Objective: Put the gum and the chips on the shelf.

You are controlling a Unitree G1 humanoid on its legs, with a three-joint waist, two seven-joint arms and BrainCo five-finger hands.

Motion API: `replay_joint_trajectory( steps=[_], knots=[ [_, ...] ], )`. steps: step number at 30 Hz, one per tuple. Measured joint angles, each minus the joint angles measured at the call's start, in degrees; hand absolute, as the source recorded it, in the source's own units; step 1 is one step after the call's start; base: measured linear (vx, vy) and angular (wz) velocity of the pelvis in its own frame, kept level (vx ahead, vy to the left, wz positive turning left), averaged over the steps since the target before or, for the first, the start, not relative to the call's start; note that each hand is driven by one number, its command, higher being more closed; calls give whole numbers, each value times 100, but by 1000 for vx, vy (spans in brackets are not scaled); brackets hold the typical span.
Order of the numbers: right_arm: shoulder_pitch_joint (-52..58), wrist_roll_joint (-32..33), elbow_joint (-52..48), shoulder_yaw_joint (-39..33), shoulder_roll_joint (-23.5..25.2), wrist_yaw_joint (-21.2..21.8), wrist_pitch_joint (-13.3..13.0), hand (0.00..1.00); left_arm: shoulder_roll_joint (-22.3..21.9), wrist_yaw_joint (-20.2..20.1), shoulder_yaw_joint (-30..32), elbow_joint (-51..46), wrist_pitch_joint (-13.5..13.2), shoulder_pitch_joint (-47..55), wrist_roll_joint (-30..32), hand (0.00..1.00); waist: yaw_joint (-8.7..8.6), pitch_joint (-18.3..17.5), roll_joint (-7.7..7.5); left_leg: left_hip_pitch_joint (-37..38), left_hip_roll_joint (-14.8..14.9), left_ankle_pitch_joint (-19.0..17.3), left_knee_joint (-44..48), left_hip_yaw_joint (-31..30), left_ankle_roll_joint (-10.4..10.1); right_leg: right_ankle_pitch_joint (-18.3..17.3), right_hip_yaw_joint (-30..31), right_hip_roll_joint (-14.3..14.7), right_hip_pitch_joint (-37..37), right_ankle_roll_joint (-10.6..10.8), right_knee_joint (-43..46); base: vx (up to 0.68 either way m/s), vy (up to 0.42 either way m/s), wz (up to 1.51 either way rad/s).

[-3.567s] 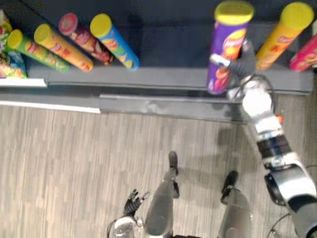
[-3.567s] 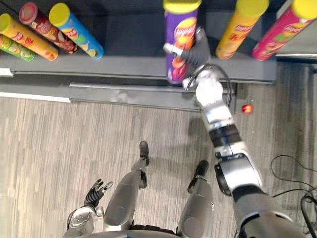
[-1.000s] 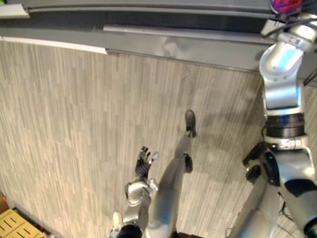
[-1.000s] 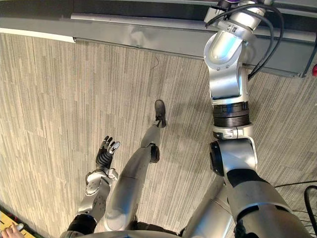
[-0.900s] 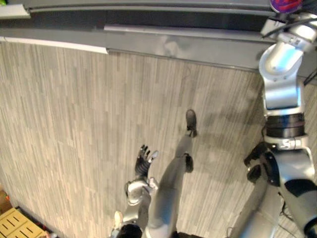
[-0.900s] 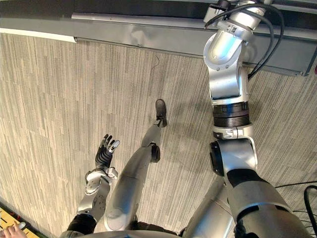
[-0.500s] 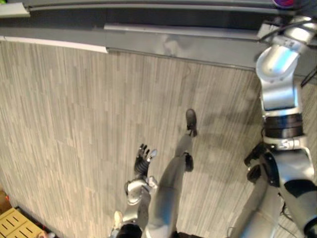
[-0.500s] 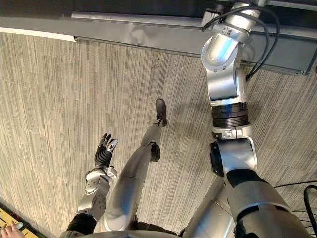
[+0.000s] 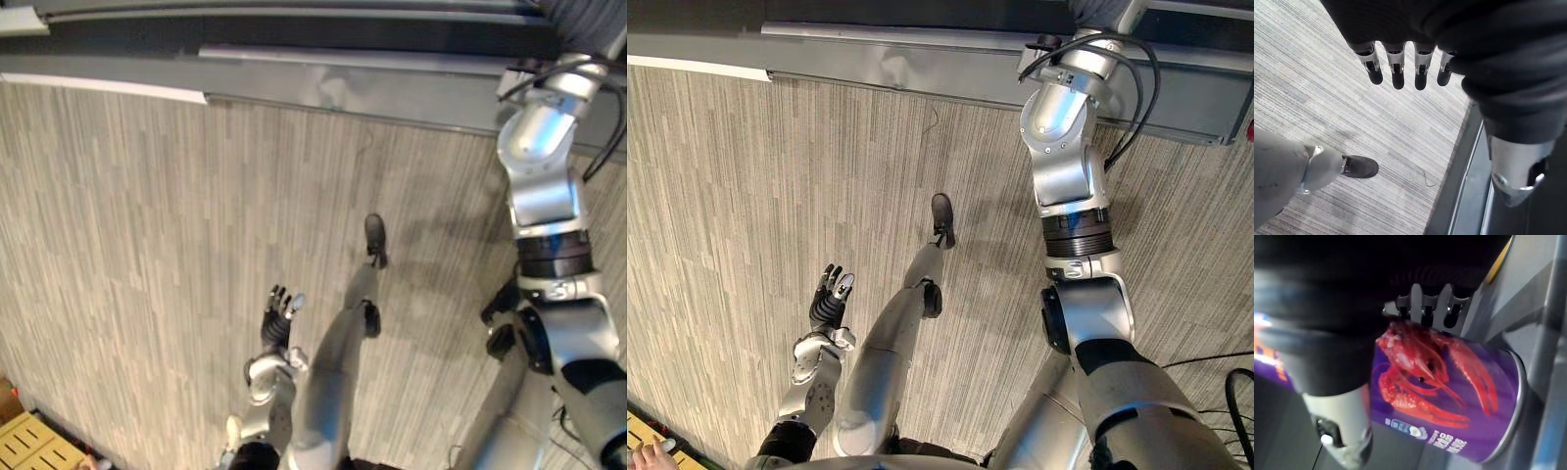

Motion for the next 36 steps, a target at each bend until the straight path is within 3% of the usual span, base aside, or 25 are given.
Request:
replay_joint_trajectory(
  steps=[10, 21, 36],
  knots=[
    [-270, 136, 257, 18, -87, 65, 3, 0, 1, -3, 13, -63, 0, 33, 0, 0, -86, -1, -2, 0, 4, 6, -16, 4, 7, 1, -20, 0, 15, -1, -26, 0, 0, 0],
    [-740, 408, 836, 241, -675, 256, -2, 0, 2, -34, 11, -62, 0, 58, -11, 0, -128, -2, -5, 1, 48, 33, -46, 17, 37, 3, -58, 47, 30, -2, -92, 0, 0, 0],
    [-671, 619, 1027, 283, -572, 325, -9, 0, -5, -21, 8, -65, 0, 57, -217, 0, -134, -3, -6, 14, 100, 39, -44, -4, 33, 3, -111, 90, 65, -3, -93, 0, 0, 0]
  ],
)
